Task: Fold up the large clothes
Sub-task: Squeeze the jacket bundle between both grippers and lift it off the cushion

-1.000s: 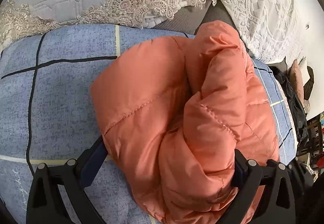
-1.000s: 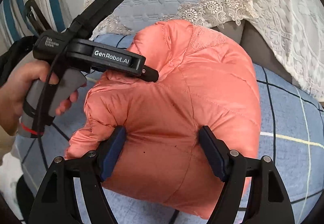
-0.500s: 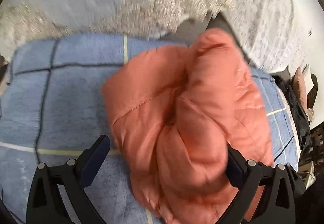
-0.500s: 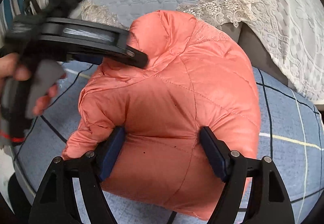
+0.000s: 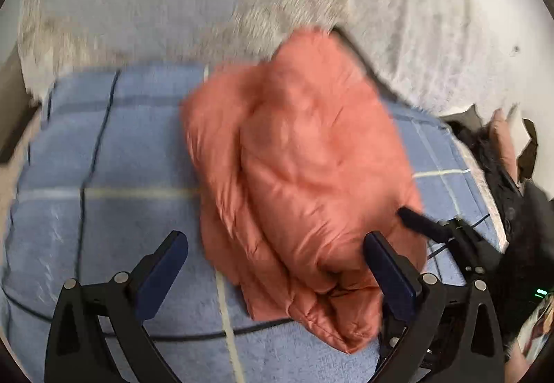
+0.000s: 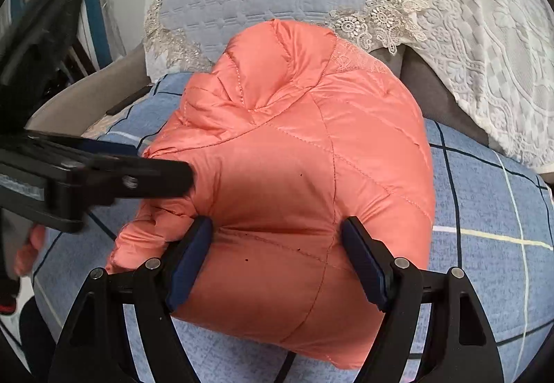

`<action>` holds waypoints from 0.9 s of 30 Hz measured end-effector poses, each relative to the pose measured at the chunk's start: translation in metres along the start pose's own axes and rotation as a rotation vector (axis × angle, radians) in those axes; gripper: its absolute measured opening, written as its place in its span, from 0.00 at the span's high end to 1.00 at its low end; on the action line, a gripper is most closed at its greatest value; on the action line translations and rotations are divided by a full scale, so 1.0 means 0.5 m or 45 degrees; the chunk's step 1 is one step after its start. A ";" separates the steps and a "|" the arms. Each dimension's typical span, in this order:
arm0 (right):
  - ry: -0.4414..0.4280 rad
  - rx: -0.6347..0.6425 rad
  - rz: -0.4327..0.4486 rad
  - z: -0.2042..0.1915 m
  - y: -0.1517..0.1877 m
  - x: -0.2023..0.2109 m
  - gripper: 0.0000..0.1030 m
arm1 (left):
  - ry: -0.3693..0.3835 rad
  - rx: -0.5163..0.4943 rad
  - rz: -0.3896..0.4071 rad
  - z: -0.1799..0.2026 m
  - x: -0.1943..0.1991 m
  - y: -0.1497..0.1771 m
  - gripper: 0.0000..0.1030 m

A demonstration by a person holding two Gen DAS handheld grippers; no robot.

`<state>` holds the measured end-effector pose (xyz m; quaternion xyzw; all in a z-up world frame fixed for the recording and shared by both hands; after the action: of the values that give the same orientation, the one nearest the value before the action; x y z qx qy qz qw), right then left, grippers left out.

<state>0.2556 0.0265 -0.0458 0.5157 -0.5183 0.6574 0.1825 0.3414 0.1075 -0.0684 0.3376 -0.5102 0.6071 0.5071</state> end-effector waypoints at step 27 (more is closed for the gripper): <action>-0.792 -0.606 -0.160 0.277 0.023 -0.045 0.23 | 0.287 0.061 -0.208 -0.046 -0.115 -0.036 0.00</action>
<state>0.3235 -0.0917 -0.0805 0.6641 -0.6542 0.3187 0.1712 0.3761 0.1135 -0.1223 0.3197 -0.4061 0.6098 0.6008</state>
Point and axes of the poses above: each gripper's, at about its wrist camera, not at the fingertips, and x roughly against the way its jaws point, z to its right, y to its underside, the point moved 9 cm from there along -x, roughly the way its jaws point, and after that the axes turned 14 degrees about -z, right-handed, at the moved point
